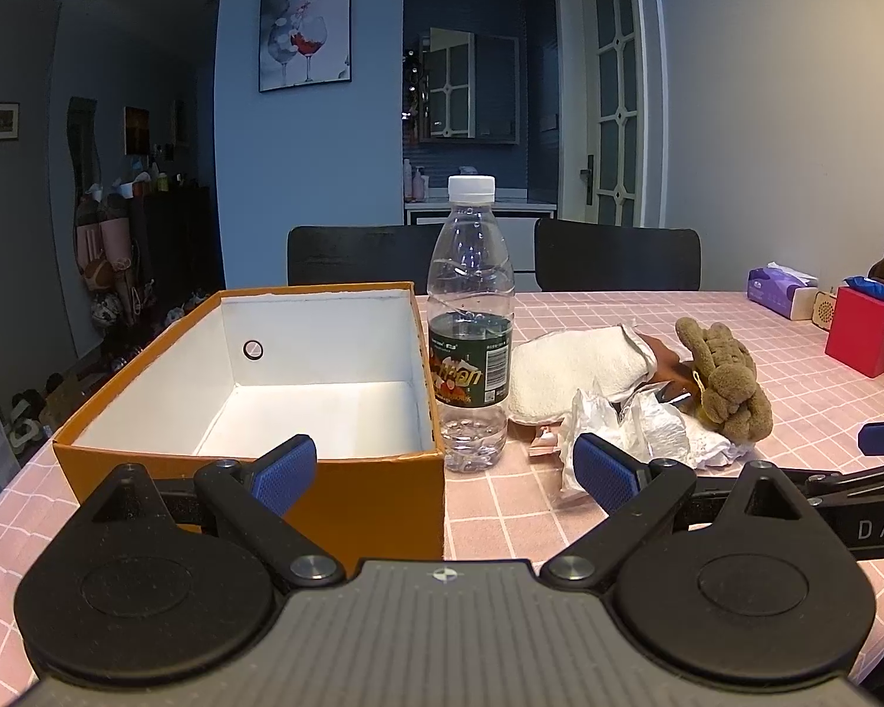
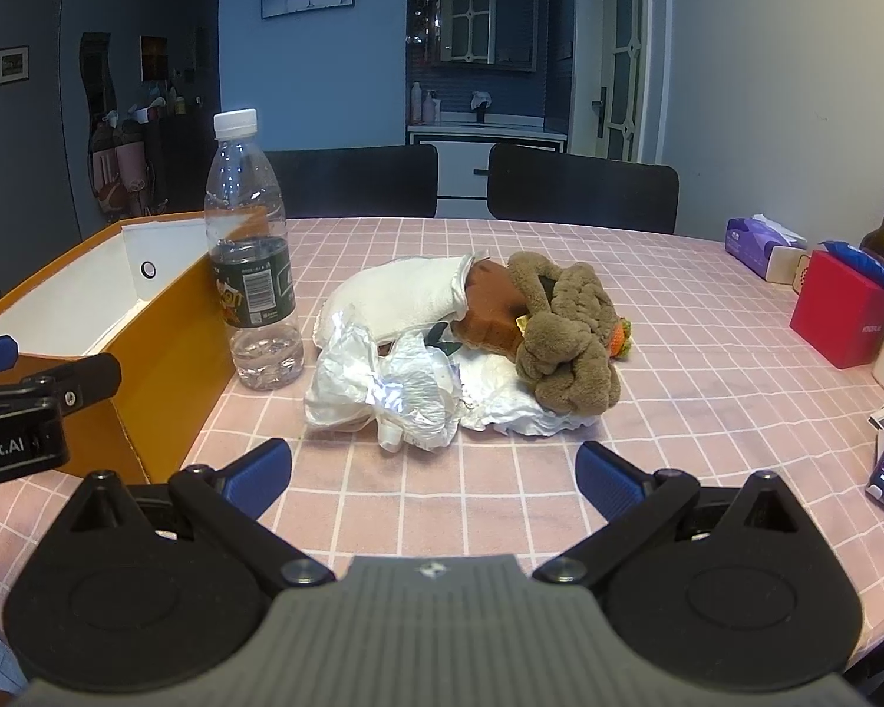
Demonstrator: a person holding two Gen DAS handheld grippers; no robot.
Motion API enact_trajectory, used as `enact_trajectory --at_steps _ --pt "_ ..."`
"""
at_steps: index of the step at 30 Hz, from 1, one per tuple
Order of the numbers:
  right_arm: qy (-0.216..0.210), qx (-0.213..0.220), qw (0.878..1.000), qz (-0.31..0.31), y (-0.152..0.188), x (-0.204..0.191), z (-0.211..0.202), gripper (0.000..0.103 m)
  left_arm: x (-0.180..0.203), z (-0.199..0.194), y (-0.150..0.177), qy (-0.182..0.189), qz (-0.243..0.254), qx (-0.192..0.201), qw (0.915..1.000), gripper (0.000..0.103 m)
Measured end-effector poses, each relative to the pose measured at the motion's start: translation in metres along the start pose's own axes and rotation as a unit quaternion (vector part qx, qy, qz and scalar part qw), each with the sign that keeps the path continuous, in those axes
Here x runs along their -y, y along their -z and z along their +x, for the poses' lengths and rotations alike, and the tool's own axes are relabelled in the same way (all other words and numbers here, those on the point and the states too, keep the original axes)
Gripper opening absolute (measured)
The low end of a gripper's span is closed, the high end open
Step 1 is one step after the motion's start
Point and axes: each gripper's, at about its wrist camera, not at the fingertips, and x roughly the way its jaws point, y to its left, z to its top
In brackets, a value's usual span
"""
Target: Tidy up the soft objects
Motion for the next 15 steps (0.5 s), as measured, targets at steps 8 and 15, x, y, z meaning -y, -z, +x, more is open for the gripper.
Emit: enact_trajectory --at_steps 8,15 --pt "0.002 0.001 1.000 0.000 0.0000 0.0003 -0.0014 0.101 -0.0009 0.0023 0.0010 -0.001 -0.005 -0.004 1.0000 0.103" --pt "0.003 0.001 1.000 -0.002 0.0010 -0.0010 -0.0014 0.101 -0.0020 0.0034 0.0030 -0.001 -0.010 -0.008 0.9999 0.103"
